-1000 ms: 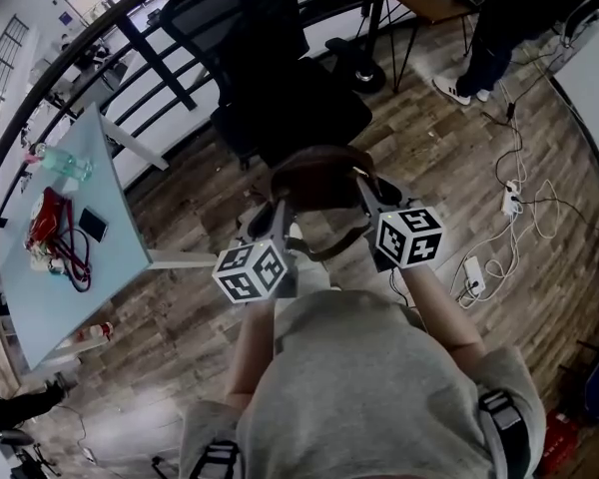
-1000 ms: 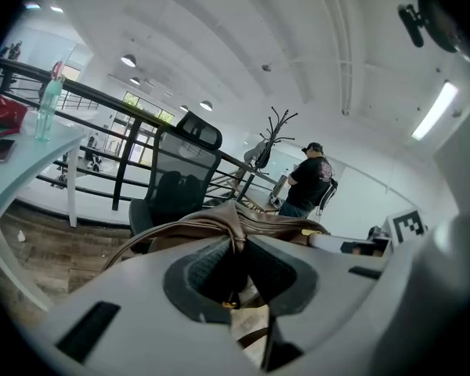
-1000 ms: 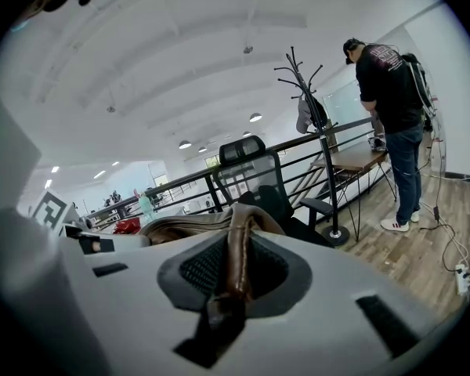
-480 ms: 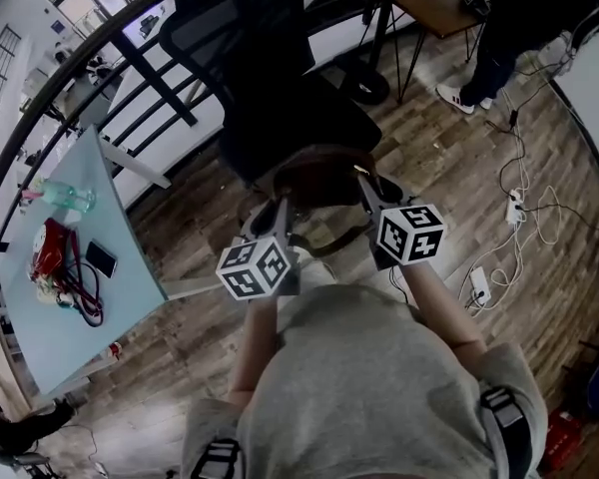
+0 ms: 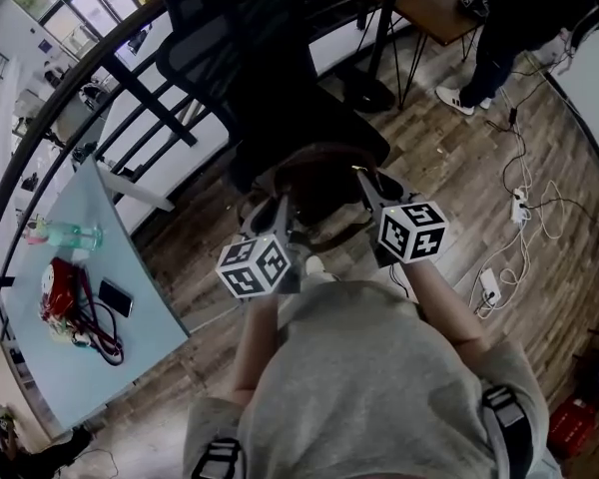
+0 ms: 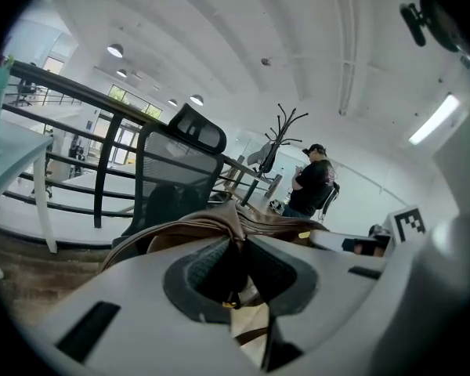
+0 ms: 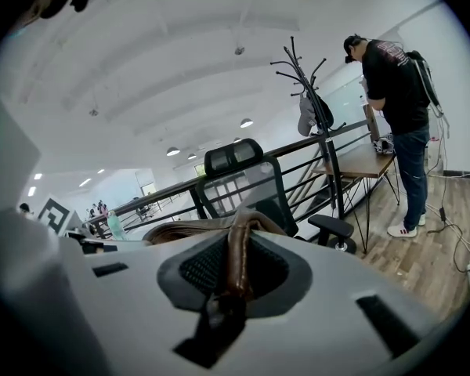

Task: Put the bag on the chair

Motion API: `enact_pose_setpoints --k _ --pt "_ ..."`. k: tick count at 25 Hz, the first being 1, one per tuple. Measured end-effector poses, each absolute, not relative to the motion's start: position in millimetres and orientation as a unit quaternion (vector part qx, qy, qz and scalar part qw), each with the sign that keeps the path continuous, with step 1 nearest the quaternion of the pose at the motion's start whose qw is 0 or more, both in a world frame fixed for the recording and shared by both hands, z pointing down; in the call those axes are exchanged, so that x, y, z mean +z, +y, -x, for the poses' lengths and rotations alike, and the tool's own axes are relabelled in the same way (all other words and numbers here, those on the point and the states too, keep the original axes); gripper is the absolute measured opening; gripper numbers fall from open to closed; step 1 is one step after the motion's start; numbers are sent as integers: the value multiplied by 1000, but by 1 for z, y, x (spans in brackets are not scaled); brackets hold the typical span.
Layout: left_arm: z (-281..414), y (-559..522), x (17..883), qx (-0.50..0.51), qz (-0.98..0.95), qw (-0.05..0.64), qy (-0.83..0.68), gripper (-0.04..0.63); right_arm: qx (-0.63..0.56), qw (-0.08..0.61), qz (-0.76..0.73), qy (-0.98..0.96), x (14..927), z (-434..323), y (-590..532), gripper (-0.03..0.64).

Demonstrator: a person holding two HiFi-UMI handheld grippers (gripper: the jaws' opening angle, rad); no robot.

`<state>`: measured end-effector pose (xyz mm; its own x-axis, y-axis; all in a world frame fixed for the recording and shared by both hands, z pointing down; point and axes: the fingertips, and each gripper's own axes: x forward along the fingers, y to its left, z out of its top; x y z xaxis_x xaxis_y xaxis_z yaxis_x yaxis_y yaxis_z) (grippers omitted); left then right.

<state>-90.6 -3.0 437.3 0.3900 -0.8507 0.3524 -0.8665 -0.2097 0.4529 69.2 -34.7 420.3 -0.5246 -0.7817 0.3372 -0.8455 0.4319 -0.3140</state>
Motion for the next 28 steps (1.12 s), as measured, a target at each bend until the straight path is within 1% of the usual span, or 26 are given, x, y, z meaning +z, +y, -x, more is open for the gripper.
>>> enact_pose_setpoints --k 19,28 --pt "125 -89 453 19 -793 315 -522 48 225 84 -514 -823 441 -37 -113 44" --pt "113 -129 465 24 -794 326 -512 48 220 93 -528 -815 446 -49 -148 44"
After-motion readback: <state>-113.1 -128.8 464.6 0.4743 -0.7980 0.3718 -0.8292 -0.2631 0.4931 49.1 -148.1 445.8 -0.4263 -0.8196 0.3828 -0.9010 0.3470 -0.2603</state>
